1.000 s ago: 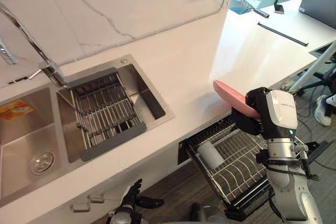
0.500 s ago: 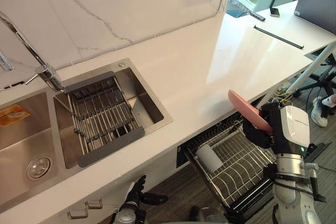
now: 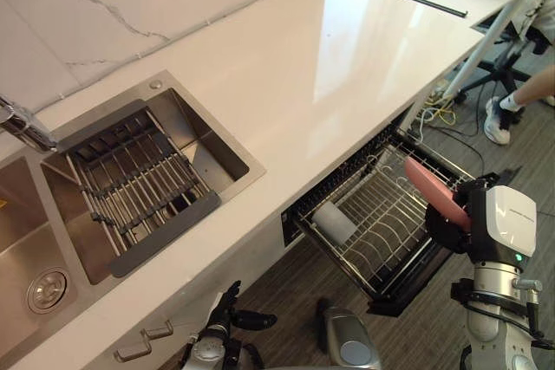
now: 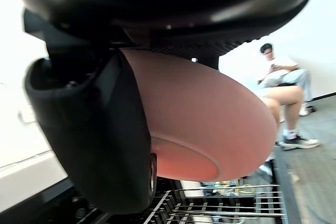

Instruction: Walk over to the sink, pick up the cup, carry it to the dishwasher, place the cup inside the dishwasher, then close the dishwasher door

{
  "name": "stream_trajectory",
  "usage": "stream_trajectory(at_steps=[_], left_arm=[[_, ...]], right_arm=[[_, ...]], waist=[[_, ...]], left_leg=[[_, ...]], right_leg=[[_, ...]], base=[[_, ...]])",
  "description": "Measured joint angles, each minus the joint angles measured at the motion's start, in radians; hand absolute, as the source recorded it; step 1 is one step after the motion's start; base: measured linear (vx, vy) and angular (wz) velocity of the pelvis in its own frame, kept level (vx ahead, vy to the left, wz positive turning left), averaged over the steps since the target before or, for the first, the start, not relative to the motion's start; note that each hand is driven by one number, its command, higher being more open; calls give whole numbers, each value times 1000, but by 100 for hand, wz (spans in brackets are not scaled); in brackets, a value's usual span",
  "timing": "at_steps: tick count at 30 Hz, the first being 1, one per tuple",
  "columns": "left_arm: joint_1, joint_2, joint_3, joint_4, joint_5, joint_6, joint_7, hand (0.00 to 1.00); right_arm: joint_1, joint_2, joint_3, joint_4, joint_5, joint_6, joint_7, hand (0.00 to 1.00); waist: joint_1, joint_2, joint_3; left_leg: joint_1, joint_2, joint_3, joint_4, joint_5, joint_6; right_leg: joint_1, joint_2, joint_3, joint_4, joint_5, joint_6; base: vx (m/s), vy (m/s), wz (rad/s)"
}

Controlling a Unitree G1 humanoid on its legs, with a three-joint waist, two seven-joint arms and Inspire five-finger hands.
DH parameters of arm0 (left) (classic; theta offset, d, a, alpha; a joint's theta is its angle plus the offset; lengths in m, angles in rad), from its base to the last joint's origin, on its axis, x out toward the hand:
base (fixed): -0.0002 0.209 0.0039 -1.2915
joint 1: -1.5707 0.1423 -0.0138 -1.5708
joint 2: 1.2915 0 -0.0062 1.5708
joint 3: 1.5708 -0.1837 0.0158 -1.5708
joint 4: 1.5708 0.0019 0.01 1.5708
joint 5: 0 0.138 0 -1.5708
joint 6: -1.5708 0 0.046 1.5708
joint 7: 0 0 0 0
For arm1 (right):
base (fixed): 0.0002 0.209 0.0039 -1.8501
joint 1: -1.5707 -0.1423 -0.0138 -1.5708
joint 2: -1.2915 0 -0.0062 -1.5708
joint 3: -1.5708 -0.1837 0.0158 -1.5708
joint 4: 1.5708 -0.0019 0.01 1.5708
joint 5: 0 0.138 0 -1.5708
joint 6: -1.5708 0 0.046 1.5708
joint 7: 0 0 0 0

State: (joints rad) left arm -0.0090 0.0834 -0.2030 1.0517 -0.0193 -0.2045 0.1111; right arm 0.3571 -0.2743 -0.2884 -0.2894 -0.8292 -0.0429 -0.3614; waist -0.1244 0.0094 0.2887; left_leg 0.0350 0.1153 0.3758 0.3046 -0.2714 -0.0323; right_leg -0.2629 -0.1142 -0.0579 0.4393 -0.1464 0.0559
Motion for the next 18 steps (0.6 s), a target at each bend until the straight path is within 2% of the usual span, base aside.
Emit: stream_trajectory(at_steps=[4,11,15,18], left_arm=[[-15,0,1,-21,-1,-2,5,100],[-55,5,11,-54,-26,-19,18,100],[-65,5,22,-67,-40,-20,19,100],[-67,5,27,-70,-40,-25,19,100]], right_arm=[[-27,0,-2,7,2,6,0,0],[-192,-21,40,67,15,19,0,0],[-251,-62,59,154,23,19,0,0],[-322,-87,76,284,33,20,0,0]], waist=[[0,3,45],[6,4,133],[15,9,150],[26,12,152]], left_leg=[[-50,0,-5,89,-21,6],[-149,8,-31,213,-65,21],[-187,4,-67,235,-78,20],[-206,-3,-79,239,-76,21]], right_leg=[[-43,-6,33,40,1,6],[-114,-22,30,102,1,11],[-128,-38,0,113,1,10],[-140,-51,-10,120,1,11]], base=[[-62,45,-18],[-90,15,6],[-63,-11,28],[-23,-3,16]])
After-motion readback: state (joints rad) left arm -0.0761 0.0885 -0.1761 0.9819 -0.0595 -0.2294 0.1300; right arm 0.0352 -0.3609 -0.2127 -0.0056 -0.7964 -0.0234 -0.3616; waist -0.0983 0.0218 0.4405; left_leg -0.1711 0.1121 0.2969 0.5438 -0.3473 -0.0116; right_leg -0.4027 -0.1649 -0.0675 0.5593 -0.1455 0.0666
